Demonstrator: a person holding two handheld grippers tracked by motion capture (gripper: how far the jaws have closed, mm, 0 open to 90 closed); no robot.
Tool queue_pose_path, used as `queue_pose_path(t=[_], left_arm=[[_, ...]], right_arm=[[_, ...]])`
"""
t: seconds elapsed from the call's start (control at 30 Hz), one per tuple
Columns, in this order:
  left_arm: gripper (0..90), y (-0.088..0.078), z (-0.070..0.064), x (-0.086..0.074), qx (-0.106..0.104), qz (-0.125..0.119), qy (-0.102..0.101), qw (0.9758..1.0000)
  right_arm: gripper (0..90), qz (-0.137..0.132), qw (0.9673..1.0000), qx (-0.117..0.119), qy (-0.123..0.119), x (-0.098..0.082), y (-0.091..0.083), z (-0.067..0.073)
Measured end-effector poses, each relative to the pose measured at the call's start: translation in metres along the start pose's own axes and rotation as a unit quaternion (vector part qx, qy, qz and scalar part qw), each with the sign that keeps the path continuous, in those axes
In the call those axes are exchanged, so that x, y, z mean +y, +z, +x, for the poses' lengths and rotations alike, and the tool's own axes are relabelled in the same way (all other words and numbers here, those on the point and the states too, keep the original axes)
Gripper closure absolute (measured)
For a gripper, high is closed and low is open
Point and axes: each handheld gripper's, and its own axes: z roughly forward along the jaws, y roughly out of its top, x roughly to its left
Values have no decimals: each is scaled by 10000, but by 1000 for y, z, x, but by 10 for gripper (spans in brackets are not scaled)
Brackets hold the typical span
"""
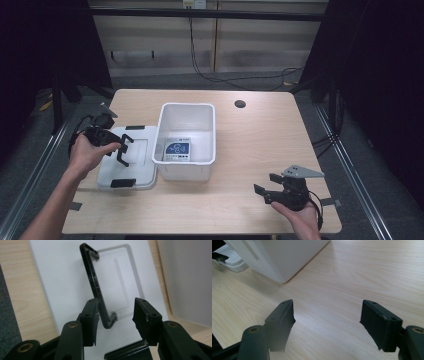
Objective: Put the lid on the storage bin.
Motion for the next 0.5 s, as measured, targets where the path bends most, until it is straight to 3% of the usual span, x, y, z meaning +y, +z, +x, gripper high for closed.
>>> queue_pose_path(t=[0.17,0.2,0.33,0.5], left_arm=[[547,8,9,6,-29,237,-179,9996],[554,10,13,10,-59,233,-340,9991],[560,12,15,15,-97,296,-414,9987],[629,19,7,23,139,493,-361,9980]], right_arm=[[266,-7,10000,-20,23,0,0,-1],[265,-2,10000,-27,31,0,0,-1],[265,2,10000,-20,12,-1,0,-1],[261,55,10000,-9,11,-1,2,-1]])
